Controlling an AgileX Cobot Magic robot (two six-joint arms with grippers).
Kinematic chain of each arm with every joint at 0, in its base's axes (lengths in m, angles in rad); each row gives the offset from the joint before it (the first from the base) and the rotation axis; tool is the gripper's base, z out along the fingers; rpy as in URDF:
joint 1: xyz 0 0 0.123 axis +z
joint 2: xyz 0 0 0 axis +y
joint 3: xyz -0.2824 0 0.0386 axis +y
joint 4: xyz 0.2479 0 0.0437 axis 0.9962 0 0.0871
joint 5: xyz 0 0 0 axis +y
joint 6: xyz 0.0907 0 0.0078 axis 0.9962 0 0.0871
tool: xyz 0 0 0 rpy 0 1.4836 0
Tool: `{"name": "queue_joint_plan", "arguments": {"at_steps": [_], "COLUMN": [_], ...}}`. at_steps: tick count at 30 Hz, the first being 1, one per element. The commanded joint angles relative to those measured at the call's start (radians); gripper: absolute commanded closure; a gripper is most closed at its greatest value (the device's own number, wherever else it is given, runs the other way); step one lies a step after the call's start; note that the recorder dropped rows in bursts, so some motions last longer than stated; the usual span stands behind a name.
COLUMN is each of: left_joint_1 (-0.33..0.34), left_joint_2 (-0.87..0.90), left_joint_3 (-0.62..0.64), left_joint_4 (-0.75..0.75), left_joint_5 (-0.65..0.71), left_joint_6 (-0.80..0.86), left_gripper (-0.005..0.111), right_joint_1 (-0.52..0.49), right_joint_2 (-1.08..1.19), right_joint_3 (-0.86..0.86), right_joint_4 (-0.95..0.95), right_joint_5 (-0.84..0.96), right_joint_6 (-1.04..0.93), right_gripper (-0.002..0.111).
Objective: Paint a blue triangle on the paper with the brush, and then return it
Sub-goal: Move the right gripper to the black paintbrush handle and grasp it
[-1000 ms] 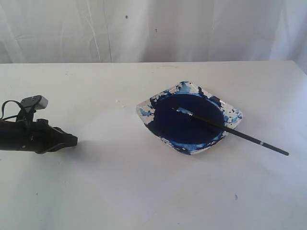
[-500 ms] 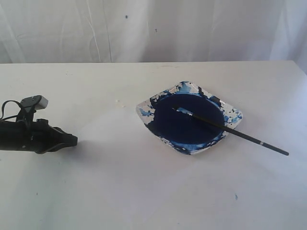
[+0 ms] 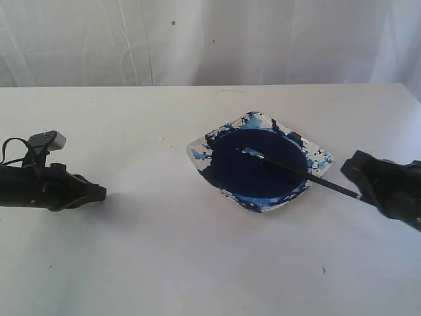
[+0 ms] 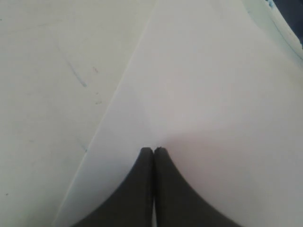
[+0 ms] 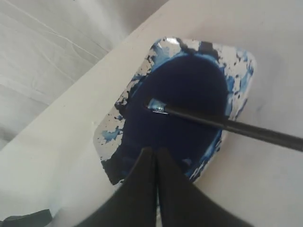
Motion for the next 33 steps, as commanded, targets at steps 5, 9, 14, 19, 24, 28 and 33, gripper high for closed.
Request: {"name": "queue_joint_plan", "arguments": {"at_steps": [5, 9, 14, 19, 24, 28, 33], "left_joint_1": [0.002, 0.002, 0.002, 0.002, 0.002, 0.002, 0.002], "left_joint_2": [-0.008, -0.008, -0.008, -0.008, -0.008, -0.008, -0.008], "left_joint_3": [0.009, 0.009, 0.009, 0.009, 0.009, 0.009, 0.009], "left_joint_4": [-0.021, -0.021, -0.021, -0.021, -0.021, -0.021, -0.021], "left_joint_5": [0.001, 0.001, 0.001, 0.001, 0.002, 0.002, 0.002], "left_joint_6": [0.004, 0.004, 0.004, 0.004, 0.004, 0.004, 0.004], "left_gripper": [0.107, 0.107, 0.107, 0.107, 0.107, 0.107, 0.107], "right_joint_1": [0.001, 0.001, 0.001, 0.001, 0.001, 0.001, 0.001], "right_joint_2": [0.329, 0.398, 0.414, 0.414, 0.414, 0.419, 0.419], "right_joint_3": [-0.003, -0.003, -0.003, -0.003, -0.024, -0.068, -0.119], "right_joint_4": [0.162, 0.186, 0.188, 0.192, 0.193, 0.196, 0.216], "right_joint_5": [-0.28, -0.343, -0.35, -0.336, -0.334, -0.257, -0.195], "right_joint_6": [-0.002, 0.005, 0.005, 0.008, 0.085, 0.232, 0.248], "right_gripper": [0.108, 0.107, 0.081, 0.022, 0.005, 0.005, 0.005]}}
